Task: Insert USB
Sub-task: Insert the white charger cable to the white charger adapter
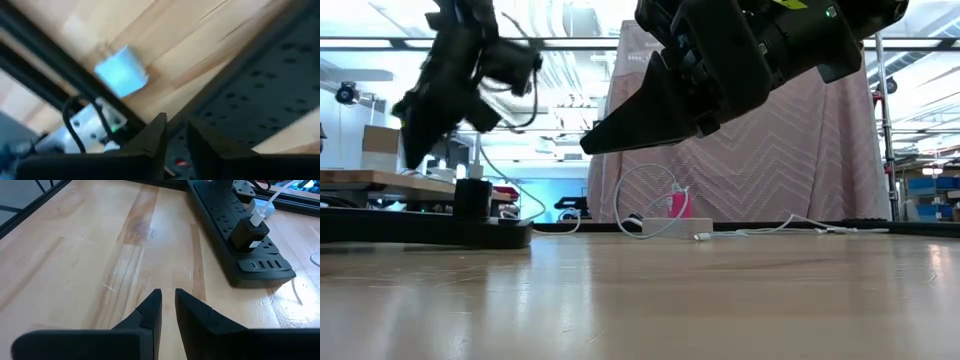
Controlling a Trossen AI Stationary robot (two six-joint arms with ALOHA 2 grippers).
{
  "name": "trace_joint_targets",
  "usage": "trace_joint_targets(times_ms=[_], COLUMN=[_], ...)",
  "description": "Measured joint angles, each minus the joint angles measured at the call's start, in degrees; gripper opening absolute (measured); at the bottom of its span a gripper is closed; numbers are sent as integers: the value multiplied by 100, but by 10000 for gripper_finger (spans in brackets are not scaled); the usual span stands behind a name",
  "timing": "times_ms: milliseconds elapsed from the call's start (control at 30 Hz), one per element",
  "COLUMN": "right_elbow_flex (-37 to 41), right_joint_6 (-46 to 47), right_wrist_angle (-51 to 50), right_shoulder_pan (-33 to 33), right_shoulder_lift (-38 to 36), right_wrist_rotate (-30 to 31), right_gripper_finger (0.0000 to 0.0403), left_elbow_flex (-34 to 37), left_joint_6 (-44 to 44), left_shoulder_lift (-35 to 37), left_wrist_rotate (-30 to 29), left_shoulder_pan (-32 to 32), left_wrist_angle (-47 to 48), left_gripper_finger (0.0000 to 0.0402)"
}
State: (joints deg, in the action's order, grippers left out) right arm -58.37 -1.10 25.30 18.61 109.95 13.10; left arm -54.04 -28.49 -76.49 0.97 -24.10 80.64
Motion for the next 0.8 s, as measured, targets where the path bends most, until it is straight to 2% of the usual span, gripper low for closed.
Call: trace_joint_targets(times_ms=[233,500,633,800], right_elbow_flex=[0,0,0,0], right_joint_6=[-40,-131,-154,-245], right_wrist_angle=[4,-48,-109,-146], right_shoulder_pan=[0,3,41,66], right_shoulder_lift=[0,-2,-2,-2], right_wrist_rotate=[-2,-416,-455,-454], right_gripper_finger=[58,66,64,52], left_elbow_flex=[612,546,609,769], left_joint_6=[-72,-109,-264,-356], left_shoulder_lift=[-401,-658,-769,-791], left_wrist_rotate=[-2,-203,-193,-88], left_shoulder_pan=[-698,-1266,-1579,-1643], left_wrist_angle=[-217,-627,-627,-1107], left_gripper_finger=[148,250,269,257])
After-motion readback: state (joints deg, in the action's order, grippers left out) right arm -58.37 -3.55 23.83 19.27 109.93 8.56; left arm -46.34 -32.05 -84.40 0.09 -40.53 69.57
